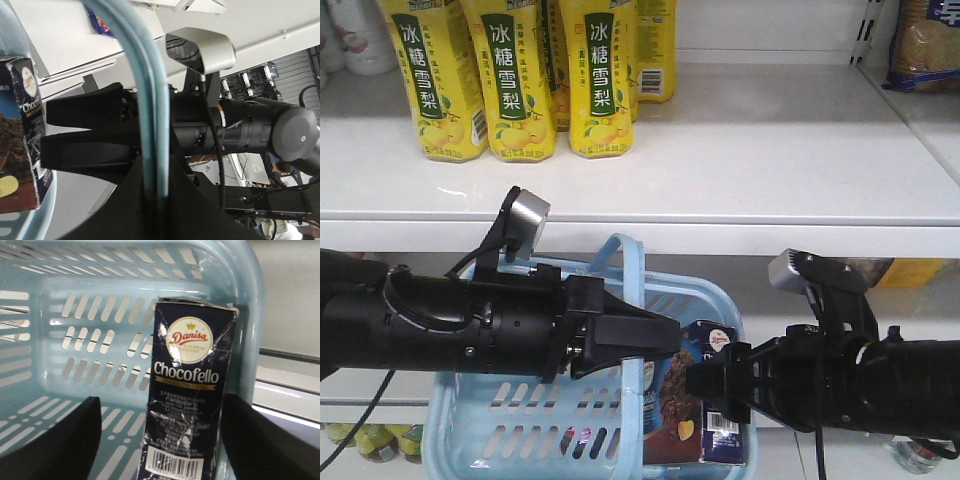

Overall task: Left arm holds basket, right arm returns cookies
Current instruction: 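Move the open right gripper over the basket toward the cookie box, then lower the right gripper around the Chocofello box and close it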

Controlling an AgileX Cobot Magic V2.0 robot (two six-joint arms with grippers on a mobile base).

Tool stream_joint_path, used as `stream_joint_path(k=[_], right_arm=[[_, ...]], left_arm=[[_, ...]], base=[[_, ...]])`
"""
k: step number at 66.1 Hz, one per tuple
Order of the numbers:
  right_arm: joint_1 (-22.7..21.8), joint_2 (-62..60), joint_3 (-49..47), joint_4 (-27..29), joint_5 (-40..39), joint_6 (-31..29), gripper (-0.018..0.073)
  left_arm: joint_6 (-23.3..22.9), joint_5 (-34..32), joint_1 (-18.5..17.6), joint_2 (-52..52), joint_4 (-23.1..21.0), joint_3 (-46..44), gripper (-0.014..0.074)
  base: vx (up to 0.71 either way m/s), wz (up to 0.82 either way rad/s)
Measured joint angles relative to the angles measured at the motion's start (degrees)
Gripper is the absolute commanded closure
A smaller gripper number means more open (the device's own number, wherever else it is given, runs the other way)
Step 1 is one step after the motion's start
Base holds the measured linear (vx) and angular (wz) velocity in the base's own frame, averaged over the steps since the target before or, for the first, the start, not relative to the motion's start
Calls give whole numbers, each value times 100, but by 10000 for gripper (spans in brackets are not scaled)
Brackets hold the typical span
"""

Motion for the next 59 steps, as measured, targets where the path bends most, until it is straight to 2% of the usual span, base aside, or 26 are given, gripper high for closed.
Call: stream_joint_path(k=[21, 45, 59], right_arm=[[7, 357, -11, 305, 0, -336, 87], [14, 909, -166, 1003, -6, -1160, 87], [14, 1364, -515, 1077, 150, -1298, 87]], left_arm=[[0, 0, 0, 0, 0, 0, 599], [0, -67, 0, 0, 44, 11, 599], [-4, -132, 0, 0, 50, 19, 599]], base=[[0, 0], [0, 0], [0, 0]])
